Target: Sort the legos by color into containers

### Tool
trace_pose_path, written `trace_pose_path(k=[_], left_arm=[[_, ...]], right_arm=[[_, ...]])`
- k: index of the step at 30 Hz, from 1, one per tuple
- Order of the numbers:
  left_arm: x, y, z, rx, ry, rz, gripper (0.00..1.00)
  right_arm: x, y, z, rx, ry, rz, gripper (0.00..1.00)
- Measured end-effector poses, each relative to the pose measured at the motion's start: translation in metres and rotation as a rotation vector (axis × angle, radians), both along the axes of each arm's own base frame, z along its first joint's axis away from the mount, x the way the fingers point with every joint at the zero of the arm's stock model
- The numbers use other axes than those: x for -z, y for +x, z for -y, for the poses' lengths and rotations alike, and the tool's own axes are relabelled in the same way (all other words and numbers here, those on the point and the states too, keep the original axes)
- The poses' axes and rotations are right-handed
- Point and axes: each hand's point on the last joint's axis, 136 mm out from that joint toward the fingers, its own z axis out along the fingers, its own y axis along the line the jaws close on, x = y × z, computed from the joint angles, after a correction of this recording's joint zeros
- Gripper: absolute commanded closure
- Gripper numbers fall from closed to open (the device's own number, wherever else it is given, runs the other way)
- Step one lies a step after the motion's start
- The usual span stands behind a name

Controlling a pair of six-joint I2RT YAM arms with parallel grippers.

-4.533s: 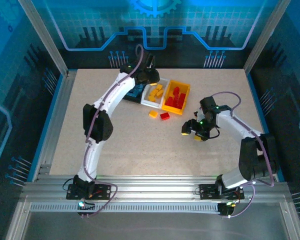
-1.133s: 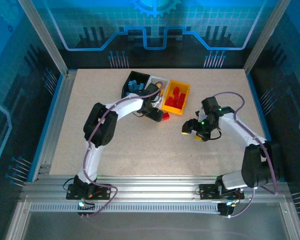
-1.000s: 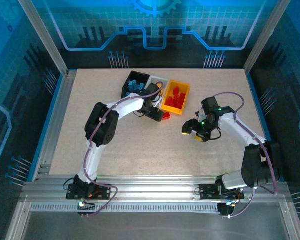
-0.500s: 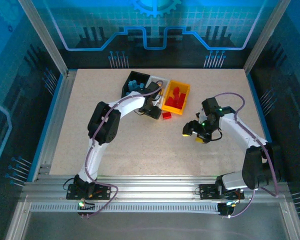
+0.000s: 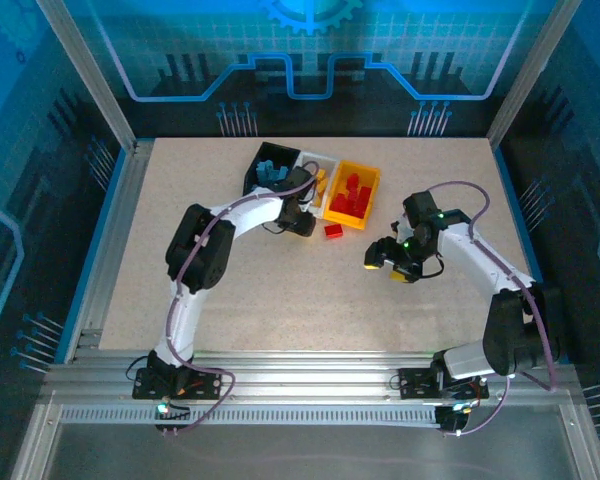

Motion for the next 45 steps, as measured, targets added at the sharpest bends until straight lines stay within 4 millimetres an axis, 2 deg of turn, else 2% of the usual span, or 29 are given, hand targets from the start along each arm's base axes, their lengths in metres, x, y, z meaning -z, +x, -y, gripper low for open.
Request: trace_pose_path(k=[6,9,11,14,18,21,24,28,30,34,37,41,45], left_arm=[[-0.011,-0.04,-0.006,-0.08,-0.077,-0.082,0.56],[-0.035,-0.039,-0.001,-0.1,-0.124,-0.058,0.56],[-0.055,-0.031,0.004,-0.102,-0.148,-0.029,0.56],[-0.094,-0.009,0.016,-0.095,-0.198,0.05,0.56],[-0.148,0.029,0.028,-0.098,-0.255,0.183,0.56],[-0.164,0.053,0.03,-0.116,-0.258,0.252,0.56],[-0.156,0.075,0.025,-0.143,-0.231,0.277,0.54],[-0.125,0.099,0.019,-0.168,-0.188,0.262,0.5],[-0.108,0.108,0.016,-0.178,-0.17,0.25,0.47],[-0.084,0.111,0.013,-0.184,-0.146,0.214,0.32],[-0.082,0.11,0.014,-0.187,-0.152,0.209,0.24],[-0.085,0.11,0.018,-0.181,-0.164,0.212,0.18],[-0.104,0.101,0.02,-0.169,-0.181,0.226,0.15]], right_arm=[[0.007,-0.003,0.0,0.001,0.002,-0.009,0.27],[0.011,-0.003,0.0,0.007,0.003,-0.009,0.28],[0.011,-0.002,0.0,0.012,0.006,-0.001,0.27],[0.008,0.0,0.0,0.022,0.012,0.029,0.28],[-0.003,0.002,0.001,0.027,0.002,0.108,0.26],[-0.016,0.003,0.003,0.015,-0.023,0.236,0.24],[-0.036,-0.003,0.002,-0.025,-0.052,0.429,0.19],[-0.069,-0.011,0.002,-0.068,-0.075,0.724,0.01],[-0.08,-0.012,0.007,-0.074,-0.091,0.825,0.0],[-0.097,-0.008,0.011,-0.094,-0.129,0.943,0.0],[-0.1,-0.006,0.009,-0.138,-0.154,0.966,0.0],[-0.102,0.001,0.009,-0.136,-0.173,0.975,0.0],[-0.094,0.013,-0.001,-0.174,-0.166,0.963,0.0]])
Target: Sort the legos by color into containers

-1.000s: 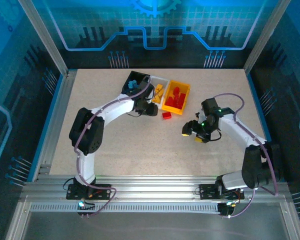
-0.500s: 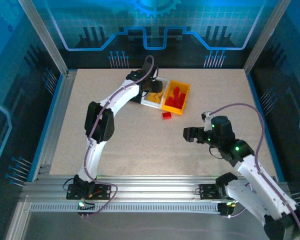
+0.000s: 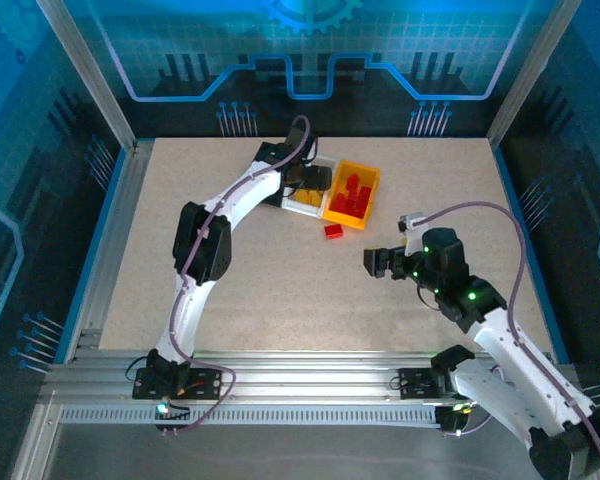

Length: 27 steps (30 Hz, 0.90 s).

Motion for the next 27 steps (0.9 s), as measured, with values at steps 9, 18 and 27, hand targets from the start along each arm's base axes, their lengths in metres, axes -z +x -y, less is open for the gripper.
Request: trace_pose_path(k=[9,18,27], left_arm=[[-0.102,-0.074,-0.017,0.039,-0.073,0.097,0.11],[-0.091,-0.171,-0.065,-0.02,-0.105,0.019,0.09],[-0.06,-0.234,-0.098,-0.098,-0.126,-0.075,0.07]], right_arm=[[0.062,0.031,-0.012,0.023,-0.074,-0.187,0.03],[0.088,0.062,-0.035,0.021,-0.085,-0.314,0.05],[0.113,0.075,-0.062,-0.038,-0.115,-0.396,0.05]])
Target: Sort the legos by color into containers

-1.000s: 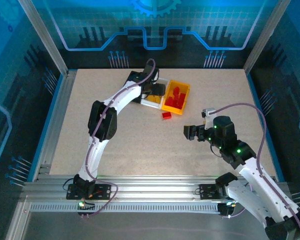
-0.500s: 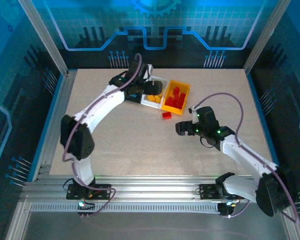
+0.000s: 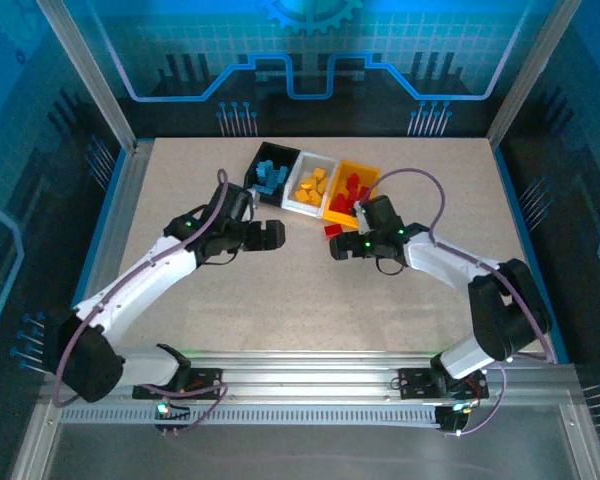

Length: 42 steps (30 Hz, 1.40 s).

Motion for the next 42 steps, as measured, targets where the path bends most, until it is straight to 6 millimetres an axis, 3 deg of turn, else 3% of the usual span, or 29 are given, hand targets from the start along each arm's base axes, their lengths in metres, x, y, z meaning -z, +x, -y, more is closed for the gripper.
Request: trace_pose_path(k=[4,11,24,31,42], left_arm=[[0.0,-0.008,-0.004,-0.013,-0.009,-0.006,0.06],[0.003,-0.013,-0.012,-0.021,0.002,-0.017,0.04],[0.036,-0.031,-0.041,-0.071,0.007,-0.083,0.03],[0.037,-0.027,-0.049,-0.091,-0.007,-0.083,0.03],[0.033,-0.022,-0.058,-0.106,-0.002,-0.07,0.03]], right_arm=[[0.005,0.009,-0.014,-0.027,-0.011,-0.012,0.05],[0.021,0.016,-0.02,-0.028,-0.039,-0.062,0.05],[0.032,0.038,-0.029,-0.018,-0.09,-0.097,0.06],[0.045,0.036,-0.038,-0.035,-0.105,-0.126,0.06],[0.046,0.059,-0.05,-0.028,-0.105,-0.112,0.06]])
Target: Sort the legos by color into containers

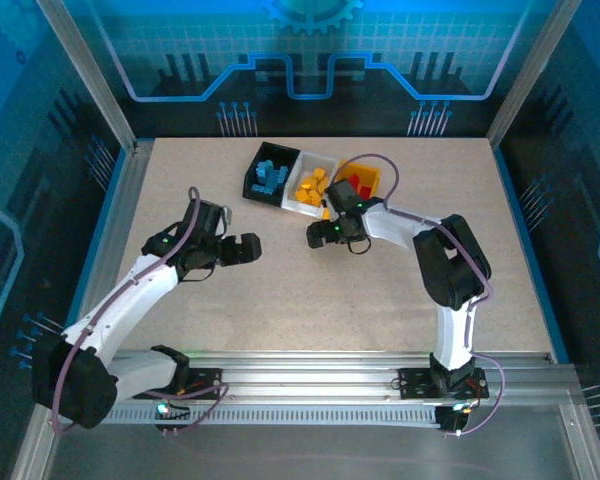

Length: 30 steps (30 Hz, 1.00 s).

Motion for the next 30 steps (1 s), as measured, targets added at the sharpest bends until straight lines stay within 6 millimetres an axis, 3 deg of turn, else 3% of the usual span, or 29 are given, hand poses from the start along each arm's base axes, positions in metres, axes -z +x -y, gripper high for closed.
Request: trace_pose_path(k=[10,19,30], left_arm=[[-0.004,-0.003,-0.004,-0.01,-0.002,0.007,0.02],[-0.004,-0.003,-0.005,-0.012,-0.002,0.006,0.02],[-0.004,-0.002,-0.006,-0.017,-0.002,0.005,0.02]], right_arm=[[0.014,0.008,0.001,-0.004,-0.064,-0.018,0.16],[0.017,0.014,0.003,-0.027,-0.102,-0.017,0.38],[0.016,0.014,0.0,-0.04,-0.095,-0.022,0.48]])
